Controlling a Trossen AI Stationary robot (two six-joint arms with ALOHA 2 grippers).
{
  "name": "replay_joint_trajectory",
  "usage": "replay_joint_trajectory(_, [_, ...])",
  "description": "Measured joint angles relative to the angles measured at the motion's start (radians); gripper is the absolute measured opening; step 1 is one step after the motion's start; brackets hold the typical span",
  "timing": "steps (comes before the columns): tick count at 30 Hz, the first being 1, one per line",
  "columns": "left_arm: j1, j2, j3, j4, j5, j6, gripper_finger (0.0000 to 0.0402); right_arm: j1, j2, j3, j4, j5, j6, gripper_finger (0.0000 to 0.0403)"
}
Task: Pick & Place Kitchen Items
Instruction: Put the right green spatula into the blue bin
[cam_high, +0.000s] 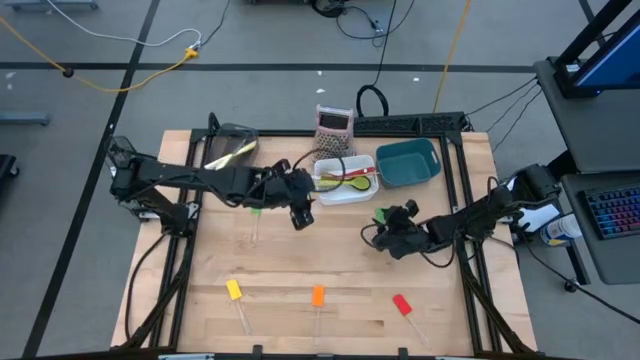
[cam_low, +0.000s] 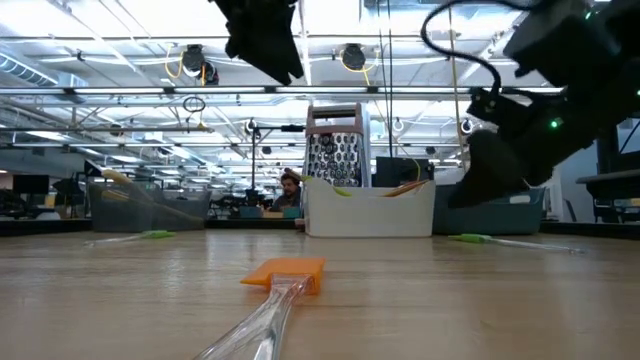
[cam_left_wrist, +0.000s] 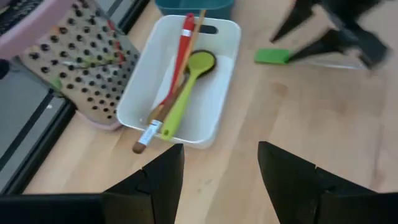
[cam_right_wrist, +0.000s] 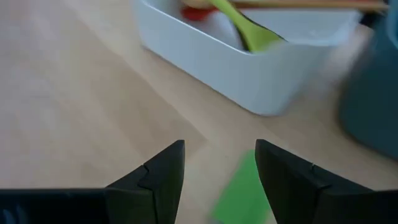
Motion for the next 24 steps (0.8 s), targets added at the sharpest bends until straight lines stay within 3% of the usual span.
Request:
replay_joint_trajectory(5, [-0.046, 0.0, 0.0, -0.005, -0.002, -0.02, 0.0211, -0.035, 0.0, 0.0, -0.1, -0.002, 0.131, 0.0196])
replay_joint_trajectory(24, [-0.134, 0.0, 0.0, -0.004, -0.016, -0.046, 0.0212, -0.122, 0.079, 0.001, -0.073, -0.128, 0.188, 0.0197])
